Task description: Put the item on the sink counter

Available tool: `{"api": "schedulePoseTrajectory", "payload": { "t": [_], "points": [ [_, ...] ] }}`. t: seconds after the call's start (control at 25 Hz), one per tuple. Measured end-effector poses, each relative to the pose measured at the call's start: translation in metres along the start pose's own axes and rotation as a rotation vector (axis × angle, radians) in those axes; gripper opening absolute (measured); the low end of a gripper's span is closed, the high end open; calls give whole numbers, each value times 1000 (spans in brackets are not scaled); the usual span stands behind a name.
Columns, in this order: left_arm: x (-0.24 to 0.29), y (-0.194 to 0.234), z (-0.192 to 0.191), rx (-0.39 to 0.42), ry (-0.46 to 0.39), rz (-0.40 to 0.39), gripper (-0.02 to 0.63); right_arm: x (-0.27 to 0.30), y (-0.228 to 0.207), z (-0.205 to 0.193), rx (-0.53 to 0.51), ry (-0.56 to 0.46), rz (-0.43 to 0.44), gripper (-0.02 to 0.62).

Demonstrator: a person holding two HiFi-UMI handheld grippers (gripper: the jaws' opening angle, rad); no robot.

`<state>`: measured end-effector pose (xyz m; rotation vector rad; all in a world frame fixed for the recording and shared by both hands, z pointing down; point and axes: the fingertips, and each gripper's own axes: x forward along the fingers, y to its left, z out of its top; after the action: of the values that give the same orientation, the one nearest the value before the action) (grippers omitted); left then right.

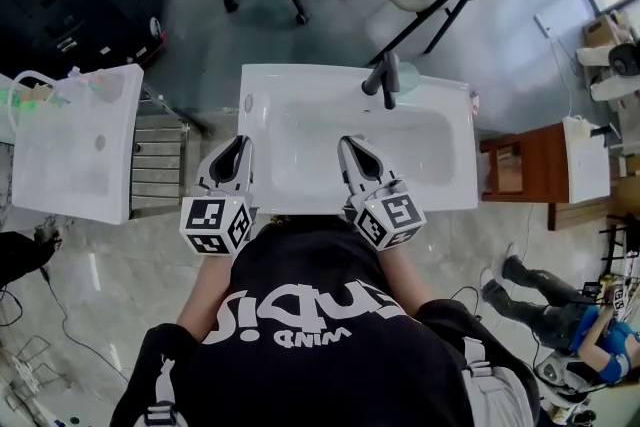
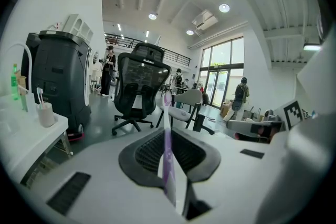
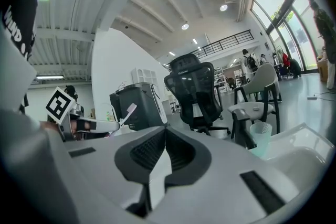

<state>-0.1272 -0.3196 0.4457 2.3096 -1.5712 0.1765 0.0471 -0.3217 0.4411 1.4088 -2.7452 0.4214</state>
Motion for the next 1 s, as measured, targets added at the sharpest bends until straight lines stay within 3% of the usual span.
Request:
{"api": "schedulePoseTrajectory", "payload": {
  "t": [1.0],
  "points": [
    [67, 32, -85, -18, 215, 81, 55, 21, -31, 4, 4, 8, 40, 20]
  ]
}}
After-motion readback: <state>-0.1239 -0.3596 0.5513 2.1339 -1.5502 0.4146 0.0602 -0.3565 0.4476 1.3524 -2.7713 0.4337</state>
